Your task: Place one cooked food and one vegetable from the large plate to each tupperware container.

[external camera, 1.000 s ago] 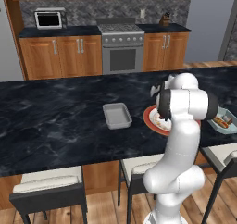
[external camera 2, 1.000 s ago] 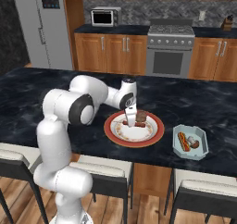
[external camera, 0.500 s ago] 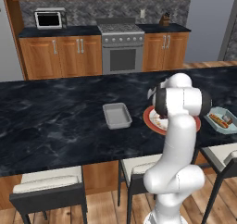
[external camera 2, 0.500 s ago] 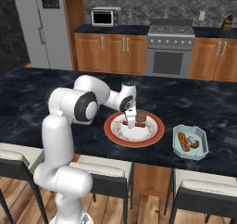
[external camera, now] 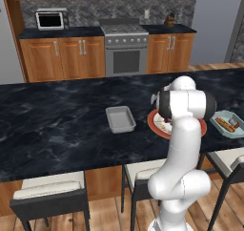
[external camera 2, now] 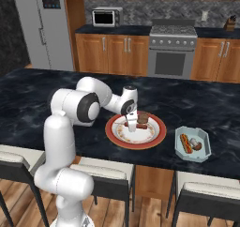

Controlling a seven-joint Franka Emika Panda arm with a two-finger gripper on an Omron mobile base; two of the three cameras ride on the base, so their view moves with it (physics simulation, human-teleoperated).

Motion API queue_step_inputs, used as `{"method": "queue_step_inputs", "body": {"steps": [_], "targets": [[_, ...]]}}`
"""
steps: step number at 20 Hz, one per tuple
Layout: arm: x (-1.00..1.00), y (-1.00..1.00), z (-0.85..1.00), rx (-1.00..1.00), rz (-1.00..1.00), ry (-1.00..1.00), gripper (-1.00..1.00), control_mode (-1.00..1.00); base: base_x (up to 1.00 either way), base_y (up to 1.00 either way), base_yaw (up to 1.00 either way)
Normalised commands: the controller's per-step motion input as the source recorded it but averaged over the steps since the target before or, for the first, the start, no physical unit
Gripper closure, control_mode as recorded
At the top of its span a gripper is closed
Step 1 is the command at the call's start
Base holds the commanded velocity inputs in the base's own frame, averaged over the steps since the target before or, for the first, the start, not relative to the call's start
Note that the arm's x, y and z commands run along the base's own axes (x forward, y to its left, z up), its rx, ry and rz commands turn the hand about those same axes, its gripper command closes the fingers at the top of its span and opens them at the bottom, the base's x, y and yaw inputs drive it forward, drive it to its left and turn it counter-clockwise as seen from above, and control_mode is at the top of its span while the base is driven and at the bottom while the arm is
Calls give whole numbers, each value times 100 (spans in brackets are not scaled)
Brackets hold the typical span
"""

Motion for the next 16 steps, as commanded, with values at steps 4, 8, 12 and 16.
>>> {"method": "queue_step_inputs", "body": {"steps": [4,8,12,16], "targets": [[-7,0,0,0,0,0,100,-100,0,0,0],[-55,1,34,0,0,-11,100,-100,0,0,0],[-54,5,89,-5,1,-3,100,-100,0,0,0],[-47,21,100,-8,6,-2,100,-100,0,0,0]]}}
